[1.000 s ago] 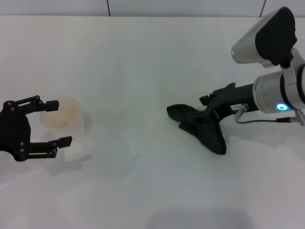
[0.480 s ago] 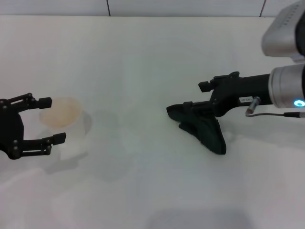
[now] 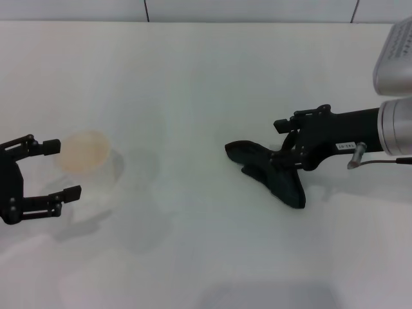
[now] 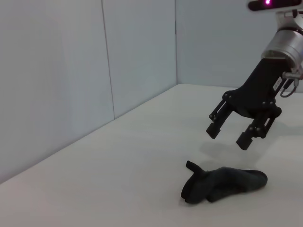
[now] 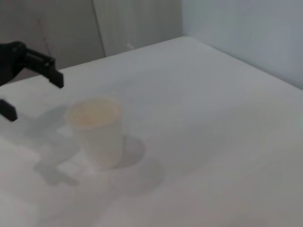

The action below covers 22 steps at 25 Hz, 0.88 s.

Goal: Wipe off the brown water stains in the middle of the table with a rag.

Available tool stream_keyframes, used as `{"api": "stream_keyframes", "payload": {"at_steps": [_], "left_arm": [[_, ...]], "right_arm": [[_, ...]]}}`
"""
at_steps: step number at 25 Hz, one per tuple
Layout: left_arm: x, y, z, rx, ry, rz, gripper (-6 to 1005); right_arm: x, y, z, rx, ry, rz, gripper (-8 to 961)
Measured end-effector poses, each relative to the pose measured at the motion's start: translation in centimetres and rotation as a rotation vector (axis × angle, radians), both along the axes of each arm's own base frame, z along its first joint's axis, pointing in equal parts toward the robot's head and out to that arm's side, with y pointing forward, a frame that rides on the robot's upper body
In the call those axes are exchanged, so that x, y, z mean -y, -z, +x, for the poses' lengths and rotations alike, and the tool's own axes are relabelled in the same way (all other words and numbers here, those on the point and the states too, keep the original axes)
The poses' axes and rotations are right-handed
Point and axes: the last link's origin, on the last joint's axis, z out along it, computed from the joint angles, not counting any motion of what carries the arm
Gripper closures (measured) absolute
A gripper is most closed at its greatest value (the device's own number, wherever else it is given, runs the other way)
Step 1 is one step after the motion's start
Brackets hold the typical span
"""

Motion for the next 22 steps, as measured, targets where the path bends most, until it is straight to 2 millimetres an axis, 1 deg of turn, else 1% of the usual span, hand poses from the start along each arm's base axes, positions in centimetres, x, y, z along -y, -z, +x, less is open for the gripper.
{"api": "stream_keyframes", "payload": {"at_steps": [8, 15, 22], "left_arm": [[-0.03, 0.03, 0.02, -0.001, 0.003, 0.001, 125], [0.03, 0.05, -0.1, -0.004, 0.0, 0.005, 125], [0.11, 0.28, -0.06, 0.0, 0.0, 0.005, 125]], "right_arm": [[0.18, 0.59, -0.04, 0.034, -0.079, -0.025, 256], [0.19, 0.4, -0.04, 0.003, -0.079, -0.021, 258], [0.12, 0.31, 0.43, -0.031, -0.074, -0.016, 257]]}}
